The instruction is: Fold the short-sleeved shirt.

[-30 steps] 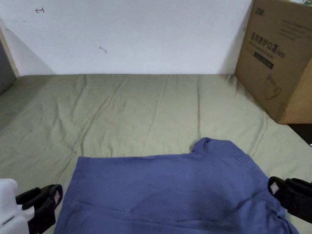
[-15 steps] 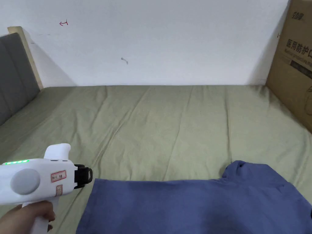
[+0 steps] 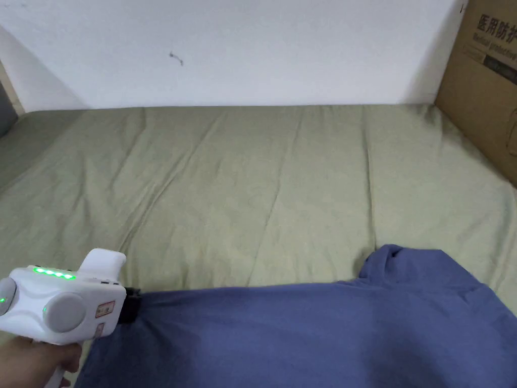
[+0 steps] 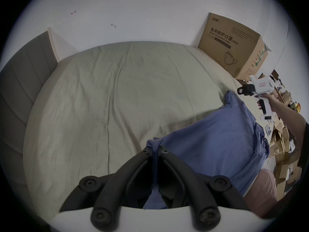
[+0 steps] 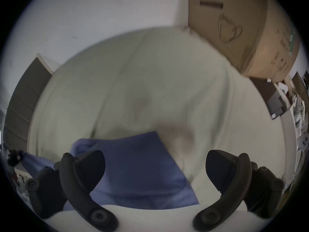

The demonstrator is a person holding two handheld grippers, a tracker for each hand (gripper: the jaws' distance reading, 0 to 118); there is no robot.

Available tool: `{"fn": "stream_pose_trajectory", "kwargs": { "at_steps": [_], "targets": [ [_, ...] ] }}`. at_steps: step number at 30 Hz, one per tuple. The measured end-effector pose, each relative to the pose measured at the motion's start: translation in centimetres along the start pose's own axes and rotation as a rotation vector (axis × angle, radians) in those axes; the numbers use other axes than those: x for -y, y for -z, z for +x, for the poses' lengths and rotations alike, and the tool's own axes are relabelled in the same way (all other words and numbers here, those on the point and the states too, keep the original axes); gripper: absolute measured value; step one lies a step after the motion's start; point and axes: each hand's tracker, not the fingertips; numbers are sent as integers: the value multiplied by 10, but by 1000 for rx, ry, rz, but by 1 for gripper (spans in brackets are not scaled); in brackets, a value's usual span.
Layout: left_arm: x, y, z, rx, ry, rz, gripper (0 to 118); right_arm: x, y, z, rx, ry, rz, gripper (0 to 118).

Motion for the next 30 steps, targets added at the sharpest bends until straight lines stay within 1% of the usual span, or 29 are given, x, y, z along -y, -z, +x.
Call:
{"fn": "stream_pose_trajectory", "kwargs": {
  "at_steps": [1,3,4,5,6,7,8,9,10,11,12,16,18,19,22,24,27,30],
  "targets": [
    [1,2,-1,-7,7,-10,4,-3,15,8,5,15,-31,118],
    [5,7,-4,-23,22,-33,4,-1,31,8,15,17,-100,116],
    [7,11,-5,-27,27,-40,4,1,30,4,23,-11,-89,115],
    [10,14,-7,-31,30,-46,4,6,23,2,48,-71,-48,114],
    [12,17,-8,-36,31,-52,4,7,17,-2,42,-97,-39,104],
    [14,19,-9,-39,28,-54,4,7,12,-4,37,-103,-38,89],
    [16,22,-9,-41,17,-56,4,9,3,-6,32,-121,-24,65],
    [17,24,-10,-40,1,-54,4,12,-7,-6,11,-126,-12,15],
    [19,27,-11,-38,-16,-49,4,12,-15,-6,-43,-122,-10,2],
    [20,30,-13,-34,-41,-40,4,14,-26,-6,-42,-106,-1,2],
    [18,31,-11,-39,-69,-30,4,14,-37,-7,-47,-94,46,2],
    [5,31,-20,-55,-165,66,4,8,-78,-5,-40,-82,159,2],
    [-4,26,-21,-57,-210,114,4,9,-101,-9,-47,-61,225,2],
    [-8,22,-20,-64,-219,140,4,10,-113,-9,-42,-40,284,2],
    [-18,3,-14,-71,-207,233,4,15,-146,-12,-39,-8,413,2],
    [-22,-9,-14,-50,-201,248,4,22,-164,-9,-42,-9,455,2],
    [-11,-28,-8,-30,-173,237,4,48,-183,-2,-61,0,458,2],
    [24,-47,7,-6,-103,198,4,105,-195,10,-88,32,453,2]
  ]
}}
